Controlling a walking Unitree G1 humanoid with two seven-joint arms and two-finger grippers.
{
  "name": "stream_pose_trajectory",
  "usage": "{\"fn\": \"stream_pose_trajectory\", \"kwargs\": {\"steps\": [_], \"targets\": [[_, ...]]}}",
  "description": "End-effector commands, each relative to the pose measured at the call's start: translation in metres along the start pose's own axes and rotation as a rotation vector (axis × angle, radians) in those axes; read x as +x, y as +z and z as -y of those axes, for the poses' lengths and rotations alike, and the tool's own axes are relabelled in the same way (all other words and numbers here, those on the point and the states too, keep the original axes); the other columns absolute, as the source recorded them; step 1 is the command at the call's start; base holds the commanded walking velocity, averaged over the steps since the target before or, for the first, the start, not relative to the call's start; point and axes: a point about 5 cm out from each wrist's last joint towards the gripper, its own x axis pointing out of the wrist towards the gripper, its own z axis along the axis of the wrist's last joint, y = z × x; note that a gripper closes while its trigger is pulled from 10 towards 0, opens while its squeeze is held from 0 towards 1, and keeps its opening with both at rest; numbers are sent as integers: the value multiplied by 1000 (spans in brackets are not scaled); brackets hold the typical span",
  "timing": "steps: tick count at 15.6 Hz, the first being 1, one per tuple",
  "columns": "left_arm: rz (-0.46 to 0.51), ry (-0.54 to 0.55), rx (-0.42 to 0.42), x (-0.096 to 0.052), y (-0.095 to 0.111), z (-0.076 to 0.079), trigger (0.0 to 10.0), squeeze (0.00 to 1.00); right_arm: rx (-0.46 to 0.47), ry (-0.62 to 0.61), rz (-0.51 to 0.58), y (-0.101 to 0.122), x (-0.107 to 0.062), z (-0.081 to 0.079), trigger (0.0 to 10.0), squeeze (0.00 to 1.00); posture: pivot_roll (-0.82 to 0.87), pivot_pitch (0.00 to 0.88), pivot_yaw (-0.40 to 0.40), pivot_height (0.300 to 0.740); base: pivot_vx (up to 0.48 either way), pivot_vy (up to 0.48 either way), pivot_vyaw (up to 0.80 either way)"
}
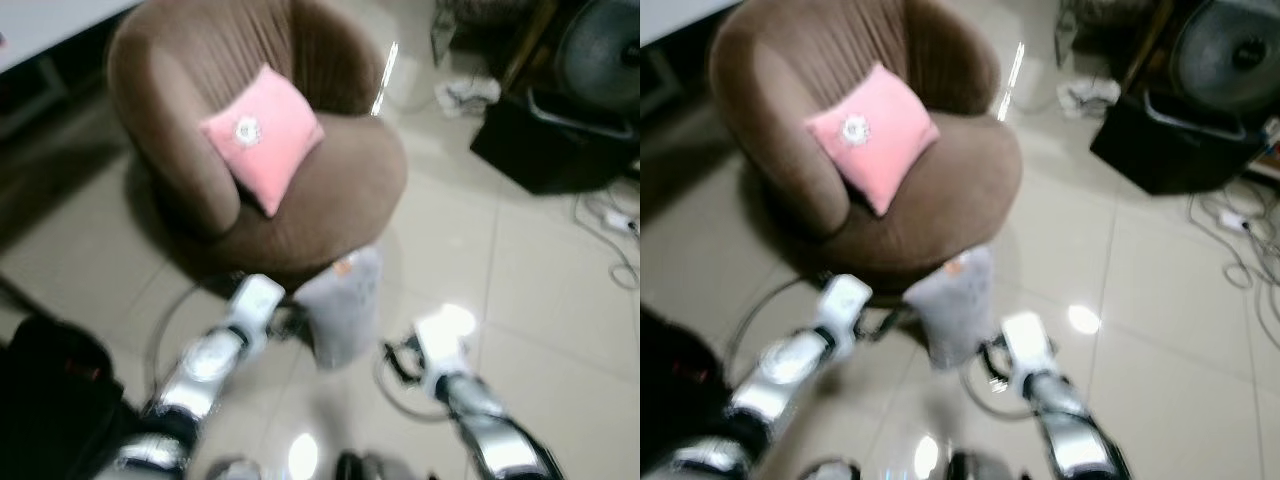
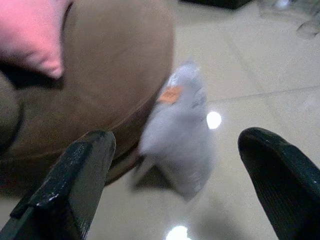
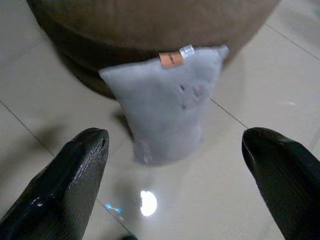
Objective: Move the pillow to the sofa from floor
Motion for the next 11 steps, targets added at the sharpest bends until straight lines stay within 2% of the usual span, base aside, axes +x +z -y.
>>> {"fn": "stream_pose_trajectory", "kwargs": {"steps": [1,5,11], "targets": [[19,-37,-6,7,6,11,10000,1000,-6,-38,-30,-8,-6,12,10000,0,-9,197,-92,740,480,0,0],[34,-56,3,6,8,11,10000,1000,0,-41,-48,-13,-4,16,10000,0,-8,196,-89,740,480,0,0],[4,-56,32,8,7,10,10000,1000,-3,-39,-45,-13,-4,14,10000,0,-3,176,-87,740,0,0,0]]}}
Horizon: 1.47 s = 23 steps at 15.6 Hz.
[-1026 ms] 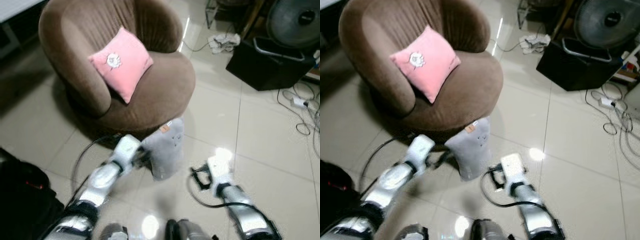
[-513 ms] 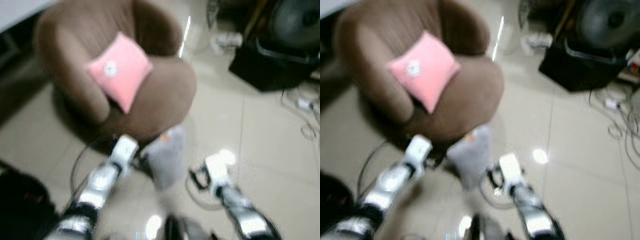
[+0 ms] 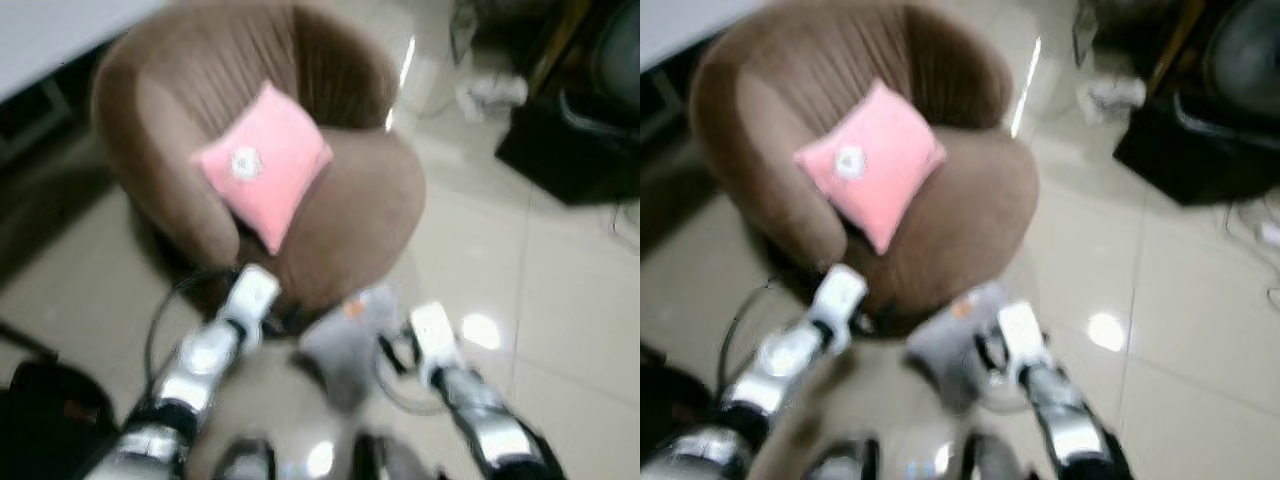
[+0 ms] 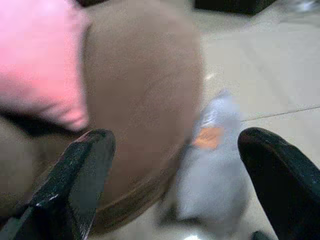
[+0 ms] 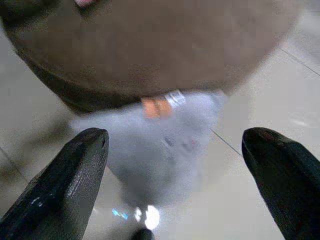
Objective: Move the pillow to the sofa from floor
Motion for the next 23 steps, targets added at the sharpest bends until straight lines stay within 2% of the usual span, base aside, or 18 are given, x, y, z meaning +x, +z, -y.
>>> {"fn": "stream_pose_trajectory", "kwargs": {"steps": [1,2,4,6,9,14,17,23], "targets": [[-50,-1,11,-4,-10,0,10000,522,14,-7,-16,-5,-3,-1,10000,0,-3,176,-87,740,0,0,0],[-43,10,3,-4,-9,-1,10000,0,12,-7,-11,-3,-3,-1,10000,0,1,172,-89,740,0,0,0],[-54,21,21,-5,-9,-5,10000,0,8,-6,0,1,-3,0,10000,0,1,172,-89,740,0,0,0],[-96,46,83,-6,-13,-10,10000,0,5,-7,1,2,-4,0,10000,0,1,172,-89,740,0,0,0],[-91,42,83,-7,-13,-11,10000,0,7,-12,2,4,-3,2,10000,0,0,182,-91,740,0,0,0],[-44,25,20,-4,-7,-8,10000,0,11,-20,-6,2,-3,3,10000,0,-2,183,-90,740,0,0,0],[-16,-10,-17,-3,-4,-5,10000,0,12,-20,-9,2,-3,4,10000,0,-5,187,-88,740,0,480,0],[5,-61,-30,-3,-2,0,10000,0,6,-7,-8,1,-2,3,10000,0,-3,191,-89,740,0,457,0]]}}
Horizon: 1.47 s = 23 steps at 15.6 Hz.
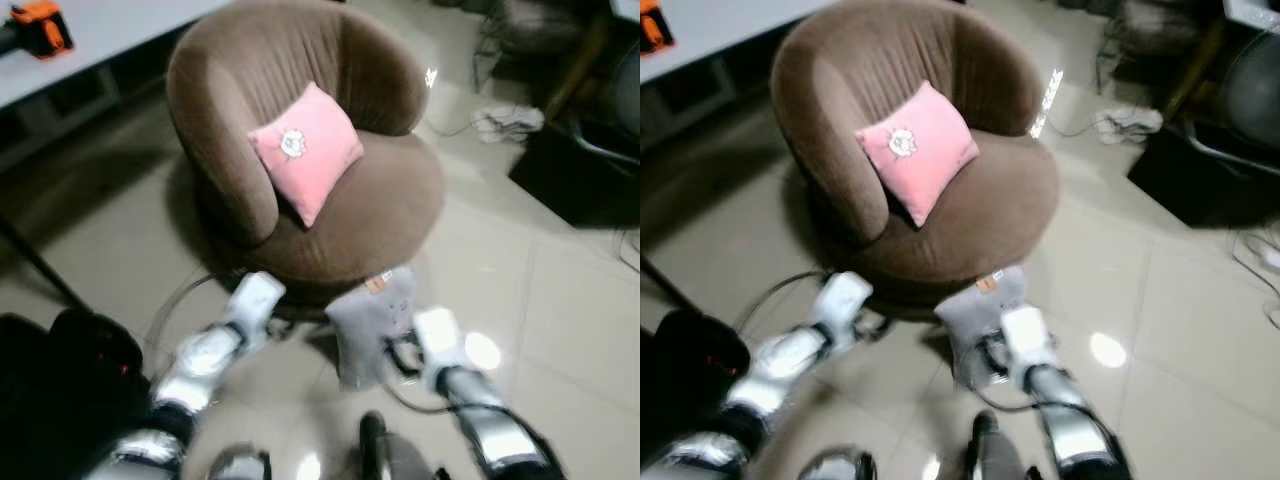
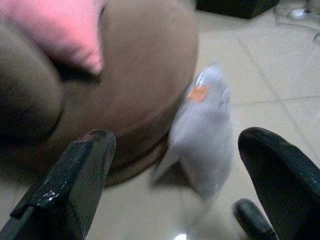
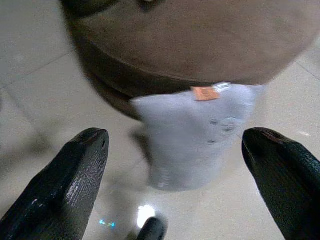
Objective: Move the pillow to the sofa from floor
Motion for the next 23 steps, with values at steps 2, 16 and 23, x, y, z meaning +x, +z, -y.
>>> {"fn": "stream_pose_trajectory", "kwargs": {"steps": [2,16,23], "targets": [[40,-52,12,6,7,13,10000,0,0,-28,-9,-5,-5,12,10000,0,-5,194,-89,740,137,197,0],[67,-289,122,42,52,37,10000,0,65,-253,101,12,-5,21,10000,0,-318,98,155,740,0,0,-329],[92,-345,107,52,63,53,10000,0,53,-261,92,12,-5,21,10000,0,-301,98,118,740,0,242,0]]}}
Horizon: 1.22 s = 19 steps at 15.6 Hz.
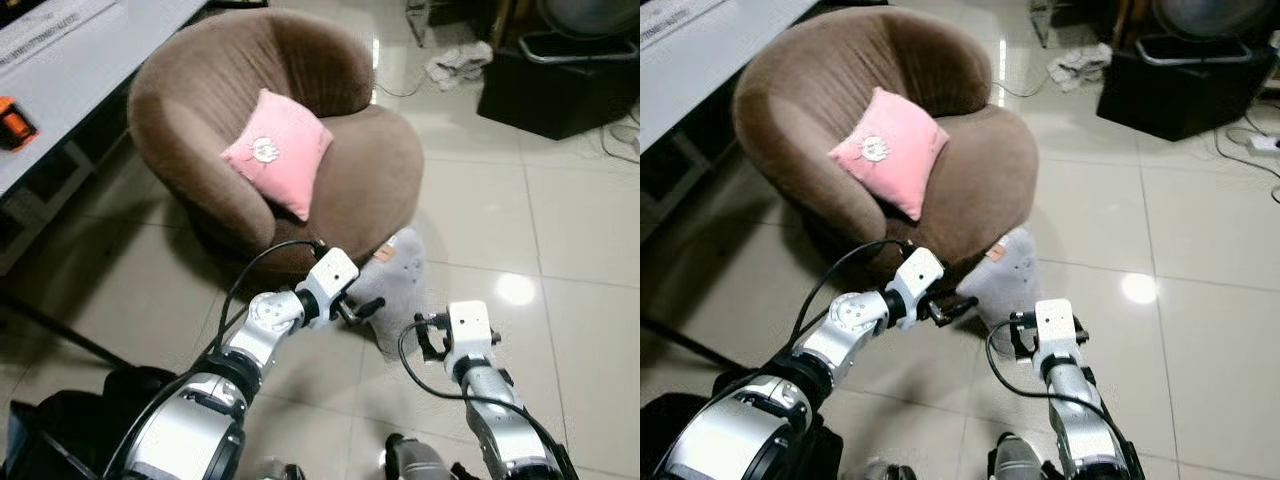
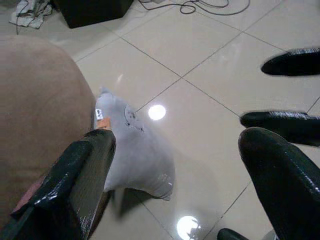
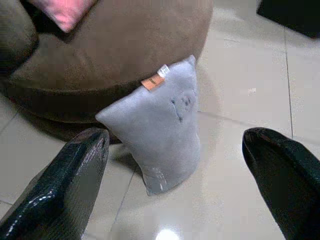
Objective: Move the pillow to the sofa from floor
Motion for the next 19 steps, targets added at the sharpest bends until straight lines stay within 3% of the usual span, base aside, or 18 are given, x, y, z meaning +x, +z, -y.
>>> {"fn": "stream_pose_trajectory", "kwargs": {"steps": [1,5,7,9,10,11,12,13,14,16,17,19], "targets": [[-25,-3,10,-4,-6,-1,10000,0,-5,27,-6,0,0,-7,10000,0,-295,99,110,740,0,461,0],[-23,-8,19,-3,-8,3,10000,0,-16,59,22,11,3,-11,10000,0,-276,108,83,740,68,424,0],[-42,-7,75,-2,-9,5,10000,0,-18,64,55,21,1,-13,10000,0,-272,114,72,740,0,0,0],[-38,10,90,0,-4,2,10000,0,-6,100,66,21,-28,4,10000,0,-269,121,65,740,0,0,0],[-42,39,75,-1,-3,-3,10000,0,13,118,-23,-6,-51,21,10000,0,-274,122,60,740,0,0,0],[-50,65,64,-2,-4,-7,10000,0,24,109,-69,-20,-63,27,10000,0,-273,125,51,740,0,0,0],[-60,145,-2,-6,-7,-15,10000,0,107,89,-97,-32,-79,29,10000,0,-275,126,48,740,0,0,0],[-86,199,-68,-11,-13,-21,10000,0,129,81,-111,-34,-88,28,10000,0,-288,125,46,740,0,0,0],[-101,235,-188,-26,-31,-25,10000,0,146,58,-130,-35,-100,26,10000,0,-297,125,45,740,0,0,0],[-139,233,-249,-43,-52,-24,10000,0,157,48,-151,-38,-107,24,10000,0,-306,129,48,740,0,0,0],[-187,174,-354,-80,-86,-19,10000,0,179,41,-169,-44,-113,22,10000,0,-308,134,49,740,0,0,0],[-219,63,-387,-117,-113,-7,10000,0,188,35,-179,-49,-118,21,10000,0,-301,143,47,740,0,0,0]]}}
